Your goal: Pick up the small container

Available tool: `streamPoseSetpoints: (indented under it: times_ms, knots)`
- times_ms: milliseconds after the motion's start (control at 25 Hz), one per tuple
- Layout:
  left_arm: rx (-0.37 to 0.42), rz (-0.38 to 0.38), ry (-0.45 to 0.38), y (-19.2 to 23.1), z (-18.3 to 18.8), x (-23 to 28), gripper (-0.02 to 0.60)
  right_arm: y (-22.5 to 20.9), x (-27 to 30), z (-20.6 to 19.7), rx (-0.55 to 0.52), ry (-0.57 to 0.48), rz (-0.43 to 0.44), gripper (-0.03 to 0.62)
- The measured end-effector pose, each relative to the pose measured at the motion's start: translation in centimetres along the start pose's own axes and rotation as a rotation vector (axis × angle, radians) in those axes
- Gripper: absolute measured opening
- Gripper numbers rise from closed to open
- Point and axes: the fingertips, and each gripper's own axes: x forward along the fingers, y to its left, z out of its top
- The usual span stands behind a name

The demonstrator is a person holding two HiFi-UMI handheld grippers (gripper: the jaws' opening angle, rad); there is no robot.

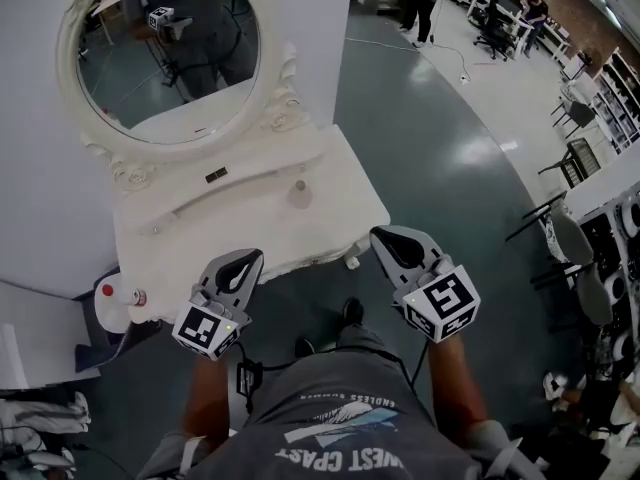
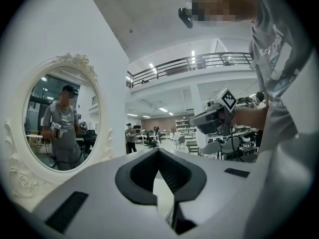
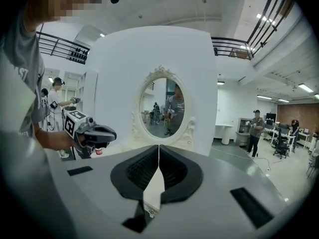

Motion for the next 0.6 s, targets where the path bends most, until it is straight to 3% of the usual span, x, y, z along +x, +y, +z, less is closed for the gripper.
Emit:
streamPoseSetpoints:
  times_ms: [280, 600]
  knots:
    - [-0.018, 0.105, 0.050, 2.8, -1.7, 0.4, 0.015, -1.6, 4.9, -0.6, 0.003, -0.006, 0.110, 0.027]
    - [-0.030, 0.169, 0.091, 5.0, -2.4, 3.6, 0.015, -4.2, 9.0, -0.8, 0.010, 0.007, 0.206, 0.028]
